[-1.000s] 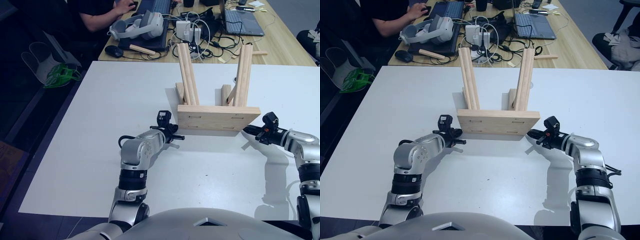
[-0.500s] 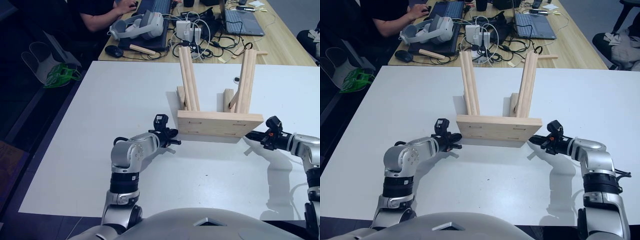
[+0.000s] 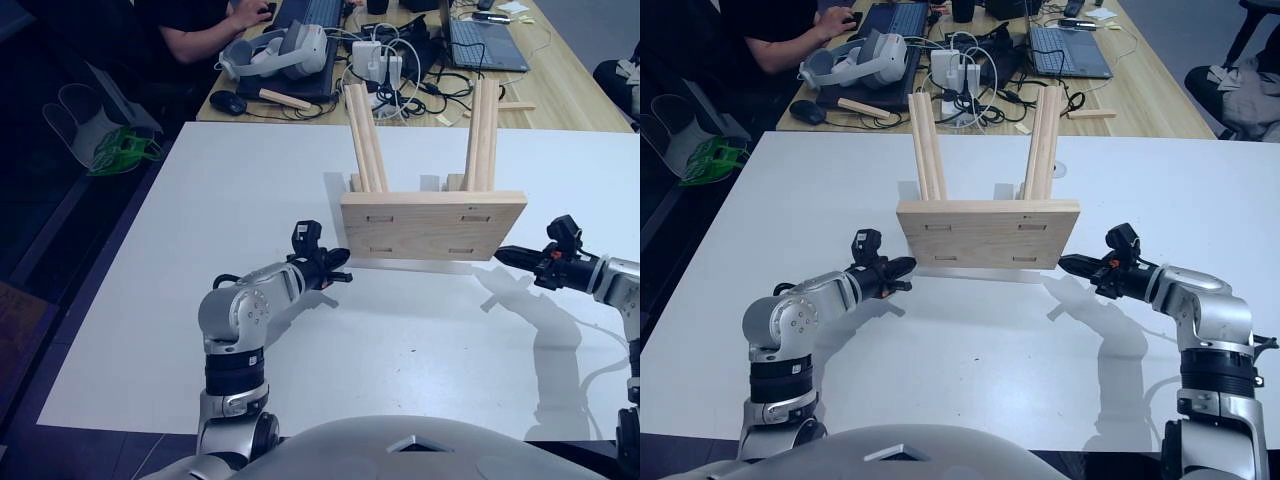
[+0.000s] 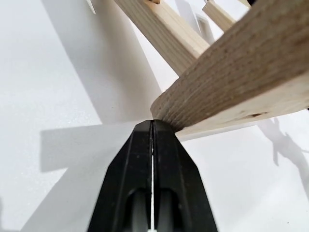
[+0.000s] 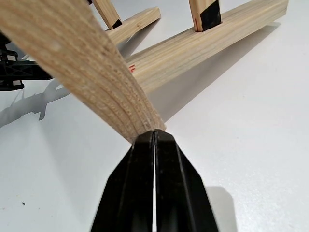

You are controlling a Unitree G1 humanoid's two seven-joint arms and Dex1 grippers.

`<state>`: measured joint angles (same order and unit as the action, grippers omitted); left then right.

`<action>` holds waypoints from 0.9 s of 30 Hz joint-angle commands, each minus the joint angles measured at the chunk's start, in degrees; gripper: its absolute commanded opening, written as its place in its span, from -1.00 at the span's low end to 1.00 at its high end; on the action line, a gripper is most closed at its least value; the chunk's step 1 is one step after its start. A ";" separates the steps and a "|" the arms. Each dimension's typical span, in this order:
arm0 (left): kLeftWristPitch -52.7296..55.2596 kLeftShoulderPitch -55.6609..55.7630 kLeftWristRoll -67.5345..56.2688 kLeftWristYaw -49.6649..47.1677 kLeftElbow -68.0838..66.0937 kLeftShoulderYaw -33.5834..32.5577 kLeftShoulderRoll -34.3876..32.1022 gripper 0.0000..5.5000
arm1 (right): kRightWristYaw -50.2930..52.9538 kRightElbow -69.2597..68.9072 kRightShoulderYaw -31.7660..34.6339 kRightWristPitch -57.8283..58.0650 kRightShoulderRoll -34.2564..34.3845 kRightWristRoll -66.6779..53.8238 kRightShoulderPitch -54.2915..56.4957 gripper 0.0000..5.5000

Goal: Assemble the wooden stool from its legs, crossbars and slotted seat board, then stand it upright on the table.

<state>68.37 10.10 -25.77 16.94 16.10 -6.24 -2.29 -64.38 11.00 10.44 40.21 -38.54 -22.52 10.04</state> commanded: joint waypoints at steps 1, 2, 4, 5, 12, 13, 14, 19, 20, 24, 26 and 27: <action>0.39 3.03 -9.02 5.91 3.10 1.53 4.46 -0.99 | -1.49 -4.67 -0.84 1.25 3.76 -5.82 1.74 -1.00; 0.39 3.15 -9.60 5.98 3.38 1.26 4.51 -0.99 | -1.37 -4.84 -0.72 1.39 3.81 -5.96 1.70 -1.00; 0.47 3.33 -10.54 5.95 3.73 0.94 4.45 -0.99 | -1.02 -5.25 -0.25 1.92 4.10 -6.41 1.85 -1.00; 0.45 3.35 -10.95 5.90 3.81 0.82 4.41 -0.99 | -0.86 -5.45 -0.06 2.18 4.20 -6.63 1.97 -1.00; 0.00 3.45 -14.63 6.06 4.93 -0.36 4.61 -0.99 | 0.52 -7.40 1.81 4.63 4.98 -9.34 3.64 -1.00; -0.07 3.55 -15.09 5.95 4.96 -0.51 4.60 -0.99 | 0.88 -7.76 2.31 5.17 5.25 -9.95 4.11 -1.00; -0.21 3.61 -15.54 5.84 4.96 -0.59 4.56 -0.99 | 1.20 -8.21 2.74 5.72 5.52 -10.43 4.58 -1.00; -0.66 3.84 -17.01 5.86 5.53 -1.15 4.82 -0.99 | 2.36 -9.85 3.62 7.13 6.04 -12.03 5.19 -1.00; -0.76 4.05 -17.52 5.73 5.63 -1.40 4.90 -0.99 | 2.56 -10.02 3.85 7.39 6.15 -12.25 5.34 -1.00; -1.52 4.62 -19.23 5.76 5.96 -2.26 5.12 -0.99 | 3.40 -10.60 4.57 8.24 6.42 -13.56 5.95 -1.00; -2.01 4.91 -20.47 5.84 6.23 -2.87 5.24 -0.99 | 4.03 -10.92 5.06 8.71 6.70 -14.49 6.44 -1.00; -2.21 5.05 -21.11 5.72 6.28 -3.12 5.24 -0.99 | 4.29 -11.10 5.30 8.97 6.84 -14.85 6.67 -1.00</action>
<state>64.97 10.48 -38.29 17.53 19.89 -13.43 -1.94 -57.73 4.21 18.85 47.89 -35.81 -30.73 12.74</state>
